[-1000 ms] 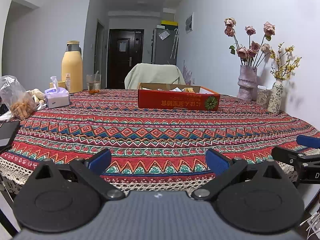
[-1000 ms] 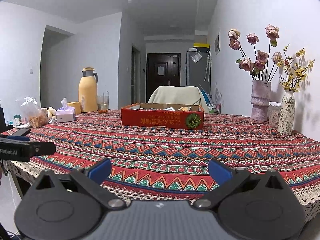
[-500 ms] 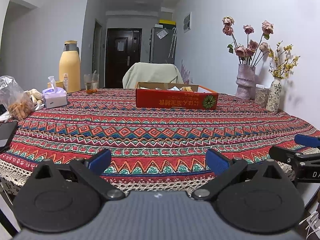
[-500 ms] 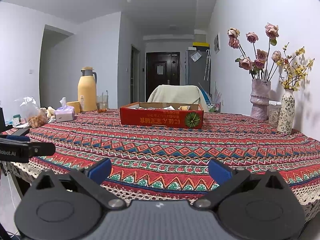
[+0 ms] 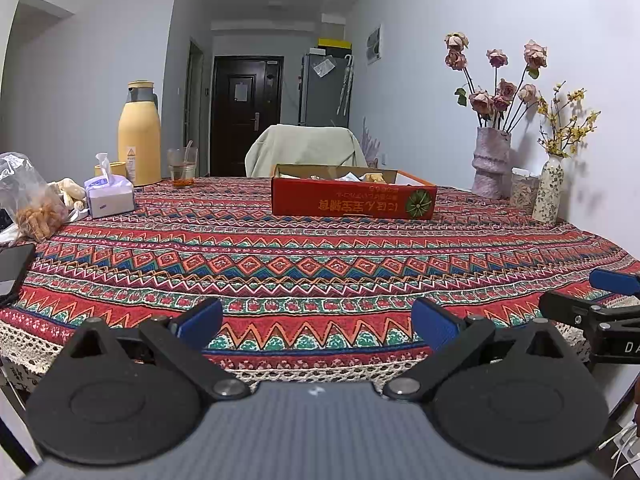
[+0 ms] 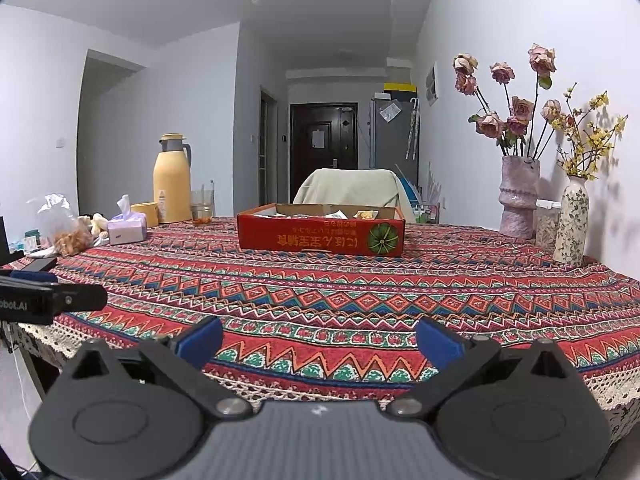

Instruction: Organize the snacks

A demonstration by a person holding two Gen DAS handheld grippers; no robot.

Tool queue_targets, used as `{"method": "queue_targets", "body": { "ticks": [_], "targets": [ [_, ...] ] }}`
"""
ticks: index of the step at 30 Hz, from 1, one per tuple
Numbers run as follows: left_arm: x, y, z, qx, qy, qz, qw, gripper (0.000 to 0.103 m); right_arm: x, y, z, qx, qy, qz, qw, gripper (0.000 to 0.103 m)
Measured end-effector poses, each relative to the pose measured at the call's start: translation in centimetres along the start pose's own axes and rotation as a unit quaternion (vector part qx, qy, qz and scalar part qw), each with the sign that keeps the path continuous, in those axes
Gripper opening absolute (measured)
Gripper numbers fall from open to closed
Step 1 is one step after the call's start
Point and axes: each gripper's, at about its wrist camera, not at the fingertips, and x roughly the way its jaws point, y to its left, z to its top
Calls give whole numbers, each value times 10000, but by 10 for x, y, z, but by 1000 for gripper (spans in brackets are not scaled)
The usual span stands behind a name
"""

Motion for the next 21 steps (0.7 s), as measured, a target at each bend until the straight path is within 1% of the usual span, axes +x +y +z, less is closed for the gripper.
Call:
{"method": "queue_targets", "body": {
  "ticks": [14, 21],
  "targets": [
    [3, -6, 1, 121, 31, 30, 9999, 103, 3, -4, -2, 102, -3, -24, 9999, 103],
    [7, -6, 1, 73, 66, 50, 9999, 103, 6, -3, -1, 98, 25, -1, 9999, 103]
  ]
}}
